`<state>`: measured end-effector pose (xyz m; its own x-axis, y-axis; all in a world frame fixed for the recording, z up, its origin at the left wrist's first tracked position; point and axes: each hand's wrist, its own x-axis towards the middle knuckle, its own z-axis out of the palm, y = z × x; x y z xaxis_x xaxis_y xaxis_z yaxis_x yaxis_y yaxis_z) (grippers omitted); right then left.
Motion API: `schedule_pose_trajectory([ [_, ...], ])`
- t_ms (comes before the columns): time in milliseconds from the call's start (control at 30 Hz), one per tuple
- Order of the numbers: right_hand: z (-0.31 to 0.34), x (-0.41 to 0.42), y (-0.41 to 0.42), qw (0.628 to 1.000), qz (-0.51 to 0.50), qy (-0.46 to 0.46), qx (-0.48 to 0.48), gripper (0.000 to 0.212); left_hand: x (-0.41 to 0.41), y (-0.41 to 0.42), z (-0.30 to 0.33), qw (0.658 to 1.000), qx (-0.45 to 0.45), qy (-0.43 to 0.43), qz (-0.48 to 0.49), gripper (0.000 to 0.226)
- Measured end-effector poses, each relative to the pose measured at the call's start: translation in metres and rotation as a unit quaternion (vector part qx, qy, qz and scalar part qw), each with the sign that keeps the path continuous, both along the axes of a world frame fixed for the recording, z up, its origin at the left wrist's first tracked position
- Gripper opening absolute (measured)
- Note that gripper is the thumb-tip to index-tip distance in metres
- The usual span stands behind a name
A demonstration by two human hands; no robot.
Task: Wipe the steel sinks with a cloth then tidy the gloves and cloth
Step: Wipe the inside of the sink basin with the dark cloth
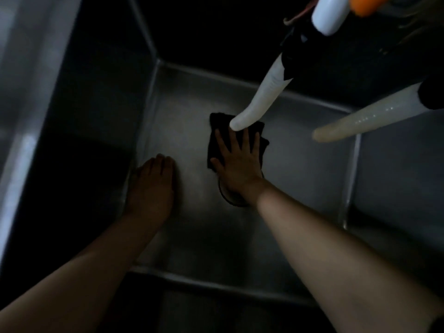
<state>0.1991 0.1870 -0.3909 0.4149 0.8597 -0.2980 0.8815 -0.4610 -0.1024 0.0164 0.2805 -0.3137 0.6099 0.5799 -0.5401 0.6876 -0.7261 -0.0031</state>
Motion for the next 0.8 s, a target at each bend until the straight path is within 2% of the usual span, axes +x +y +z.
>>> schedule_pose_trajectory([
  [133,-0.004,-0.022,0.024,0.998,0.066,0.010,-0.012,0.068,-0.001,0.004,0.002,0.999,-0.020,0.003,0.025,0.064],
  [233,-0.004,0.007,0.050,0.998,0.061,0.015,0.007,0.067,-0.001,0.006,-0.006,0.999,-0.031,0.028,-0.015,0.078],
  [367,0.003,0.060,0.047,0.998,-0.050,0.001,0.029,0.077,0.006,0.006,-0.014,0.995,-0.003,0.079,-0.062,0.095],
  [467,0.003,0.088,0.000,0.993,-0.110,-0.044,0.022,0.072,0.014,0.000,-0.015,0.988,0.023,0.123,-0.086,0.095],
  [667,0.011,0.144,-0.107,0.962,-0.257,-0.084,-0.034,0.084,0.020,0.003,-0.009,0.988,0.000,0.128,-0.084,0.093],
  [800,0.010,0.148,-0.094,0.936,-0.339,-0.088,-0.038,0.087,0.019,0.005,-0.011,0.988,-0.026,0.130,-0.075,0.096],
])
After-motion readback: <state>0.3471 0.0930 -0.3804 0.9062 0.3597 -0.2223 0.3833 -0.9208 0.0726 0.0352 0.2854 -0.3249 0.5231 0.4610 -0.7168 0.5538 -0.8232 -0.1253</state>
